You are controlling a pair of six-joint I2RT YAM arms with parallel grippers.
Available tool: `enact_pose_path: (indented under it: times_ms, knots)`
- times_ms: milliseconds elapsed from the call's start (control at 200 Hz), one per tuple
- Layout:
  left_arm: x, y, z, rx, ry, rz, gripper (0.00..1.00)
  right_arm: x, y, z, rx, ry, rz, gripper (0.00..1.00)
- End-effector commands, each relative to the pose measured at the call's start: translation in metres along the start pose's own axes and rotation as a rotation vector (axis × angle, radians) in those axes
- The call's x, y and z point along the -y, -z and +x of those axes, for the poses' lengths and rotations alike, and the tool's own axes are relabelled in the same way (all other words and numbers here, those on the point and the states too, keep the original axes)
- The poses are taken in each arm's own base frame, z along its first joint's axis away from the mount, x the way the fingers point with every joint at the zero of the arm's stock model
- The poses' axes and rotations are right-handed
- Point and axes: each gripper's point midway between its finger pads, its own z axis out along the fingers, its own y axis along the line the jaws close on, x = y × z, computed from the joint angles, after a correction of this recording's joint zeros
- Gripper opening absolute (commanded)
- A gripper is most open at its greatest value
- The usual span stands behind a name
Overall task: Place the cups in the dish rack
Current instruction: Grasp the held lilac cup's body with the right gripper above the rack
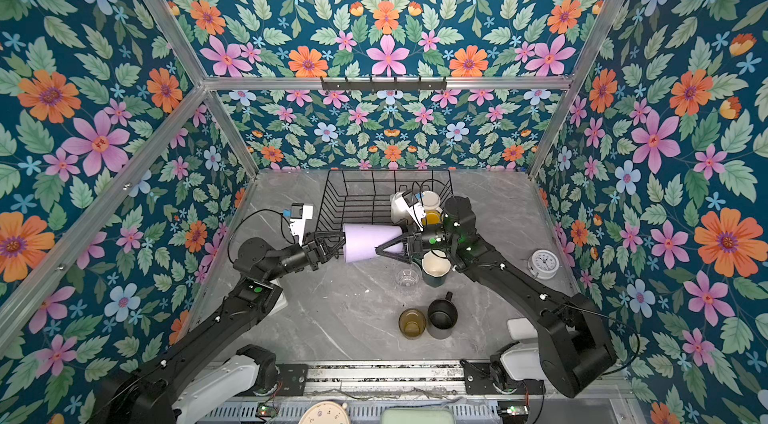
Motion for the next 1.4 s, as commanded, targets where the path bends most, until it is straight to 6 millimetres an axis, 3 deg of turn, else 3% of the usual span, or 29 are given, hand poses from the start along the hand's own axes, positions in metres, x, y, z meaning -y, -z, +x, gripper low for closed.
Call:
enact_pose_path:
  times_ms: [0, 250, 365, 745, 900, 950, 1040, 1195, 1225, 1310, 1350, 1400]
  knots:
    - [0.013, -0.001, -0.007, 0.017, -0.039, 0.054, 0.0, -0.001, -0.002, -0.006, 0.015, 0.022, -0.003, 0.95]
    - [0.011, -0.002, -0.006, 0.008, -0.028, 0.061, 0.0, -0.001, -0.003, -0.01, 0.017, 0.025, -0.012, 0.95]
    - [0.011, -0.002, -0.006, 0.009, -0.028, 0.061, 0.0, 0.001, -0.004, -0.01, 0.012, 0.018, -0.016, 0.88]
    - [0.007, -0.004, -0.01, 0.017, -0.023, 0.045, 0.0, 0.006, -0.006, -0.009, -0.003, -0.004, 0.0, 0.45]
    - [0.005, -0.003, -0.01, 0.018, -0.018, 0.036, 0.0, 0.01, -0.006, -0.013, 0.001, -0.019, 0.031, 0.17]
    - [0.005, -0.003, -0.01, 0.018, -0.018, 0.034, 0.01, 0.01, -0.005, -0.014, 0.004, -0.02, 0.037, 0.0]
    - [0.004, -0.003, -0.01, 0.017, -0.016, 0.028, 0.03, 0.011, -0.005, -0.016, 0.009, -0.029, 0.045, 0.0]
    - [-0.001, -0.001, -0.01, 0.02, -0.012, 0.004, 0.21, 0.012, -0.003, -0.022, 0.027, -0.042, 0.082, 0.0]
    - [-0.002, -0.001, -0.01, 0.019, -0.011, -0.002, 0.28, 0.013, -0.001, -0.024, 0.03, -0.047, 0.091, 0.0]
    - [-0.003, 0.0, -0.01, 0.019, -0.016, -0.011, 0.73, 0.018, 0.008, -0.031, 0.05, -0.077, 0.143, 0.0]
    - [-0.003, 0.001, -0.009, 0.021, -0.021, -0.016, 0.83, 0.022, 0.015, -0.036, 0.065, -0.096, 0.176, 0.0]
    - [-0.005, 0.002, -0.01, 0.027, -0.031, -0.032, 0.88, 0.023, 0.021, -0.04, 0.073, -0.107, 0.202, 0.0]
